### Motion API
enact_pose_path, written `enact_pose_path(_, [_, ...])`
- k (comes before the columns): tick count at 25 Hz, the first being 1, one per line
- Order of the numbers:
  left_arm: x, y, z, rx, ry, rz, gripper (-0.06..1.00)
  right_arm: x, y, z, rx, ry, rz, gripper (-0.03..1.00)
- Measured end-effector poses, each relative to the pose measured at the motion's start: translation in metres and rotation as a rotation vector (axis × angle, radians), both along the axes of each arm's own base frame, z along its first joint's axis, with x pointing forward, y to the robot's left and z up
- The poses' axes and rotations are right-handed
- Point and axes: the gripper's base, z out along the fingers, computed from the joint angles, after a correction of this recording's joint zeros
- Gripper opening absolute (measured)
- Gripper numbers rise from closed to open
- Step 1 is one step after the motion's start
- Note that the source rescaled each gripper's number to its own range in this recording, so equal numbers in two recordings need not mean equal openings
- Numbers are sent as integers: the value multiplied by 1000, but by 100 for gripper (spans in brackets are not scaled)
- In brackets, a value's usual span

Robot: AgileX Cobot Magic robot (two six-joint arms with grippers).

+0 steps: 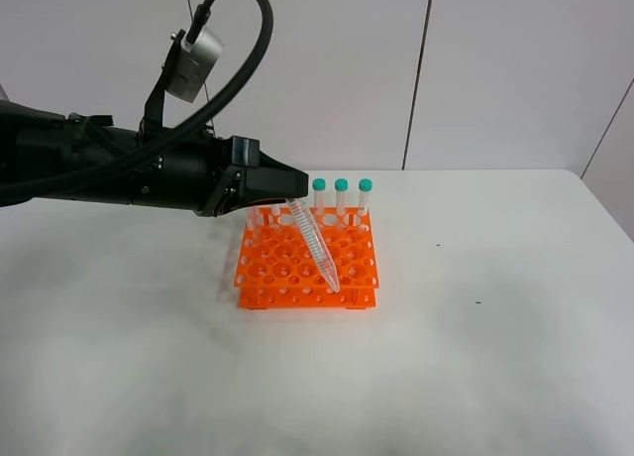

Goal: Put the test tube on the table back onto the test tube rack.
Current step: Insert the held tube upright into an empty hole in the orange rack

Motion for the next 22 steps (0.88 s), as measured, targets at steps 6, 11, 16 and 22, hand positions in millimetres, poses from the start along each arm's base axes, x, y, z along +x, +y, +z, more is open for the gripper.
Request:
enact_pose_path(6, [1,0,1,0,-6,-1,0,0,0,0,0,0,0,100])
enact_pose_path(11, [-1,1,32,-41,-102,-1,0,0,0,0,0,0,0,100])
enact_pose_path(16, [-9,4,77,-93,-258,-6,0,0,0,0,0,0,0,100])
enact_pose_path(22, [-6,8,81,14,-413,5,0,0,0,0,1,0,0,100])
